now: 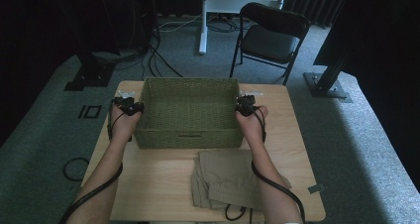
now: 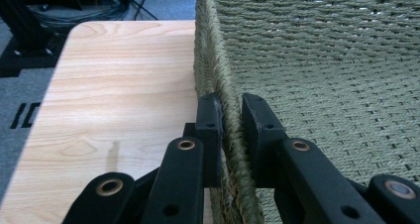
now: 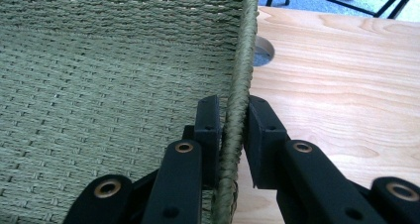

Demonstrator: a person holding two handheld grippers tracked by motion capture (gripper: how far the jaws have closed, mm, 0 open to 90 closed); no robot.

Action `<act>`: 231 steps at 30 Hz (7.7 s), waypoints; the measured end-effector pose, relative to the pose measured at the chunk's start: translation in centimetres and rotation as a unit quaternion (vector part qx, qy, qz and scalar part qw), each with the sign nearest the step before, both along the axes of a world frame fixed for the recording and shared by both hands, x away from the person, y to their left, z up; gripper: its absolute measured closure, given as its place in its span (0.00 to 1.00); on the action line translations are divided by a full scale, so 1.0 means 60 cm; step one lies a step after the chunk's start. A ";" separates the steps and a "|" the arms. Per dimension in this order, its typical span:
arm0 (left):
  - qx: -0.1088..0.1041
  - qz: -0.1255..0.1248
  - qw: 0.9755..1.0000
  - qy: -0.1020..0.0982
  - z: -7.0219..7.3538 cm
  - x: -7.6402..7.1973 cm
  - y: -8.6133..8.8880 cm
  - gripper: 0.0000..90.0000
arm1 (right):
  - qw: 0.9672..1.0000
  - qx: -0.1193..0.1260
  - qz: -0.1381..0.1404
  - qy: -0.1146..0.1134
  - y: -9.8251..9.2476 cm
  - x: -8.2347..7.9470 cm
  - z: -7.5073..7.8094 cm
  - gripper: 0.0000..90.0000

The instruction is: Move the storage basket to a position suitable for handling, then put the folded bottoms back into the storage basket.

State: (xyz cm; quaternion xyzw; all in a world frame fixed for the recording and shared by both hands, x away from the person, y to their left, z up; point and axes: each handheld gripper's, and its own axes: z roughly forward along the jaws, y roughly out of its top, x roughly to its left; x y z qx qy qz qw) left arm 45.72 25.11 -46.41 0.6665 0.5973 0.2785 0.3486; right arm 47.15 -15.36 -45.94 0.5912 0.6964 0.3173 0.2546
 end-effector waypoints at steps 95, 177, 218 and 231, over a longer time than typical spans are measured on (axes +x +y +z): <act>0.009 -0.058 0.998 0.019 0.006 0.040 -0.279 0.86 | 0.995 -0.004 -0.102 0.014 -0.267 -0.008 0.003 0.91; -0.018 -0.313 0.944 -0.101 0.037 -0.170 -0.255 0.24 | 0.976 0.093 0.144 -0.135 -0.191 -0.229 0.016 0.15; -0.012 -0.332 0.941 0.058 -0.125 -0.239 -0.287 0.23 | 0.989 0.058 0.139 -0.015 -0.180 -0.283 -0.147 0.15; -0.014 -0.328 0.943 0.061 -0.142 -0.238 -0.297 0.20 | 0.988 0.054 0.146 0.003 -0.177 -0.284 -0.160 0.16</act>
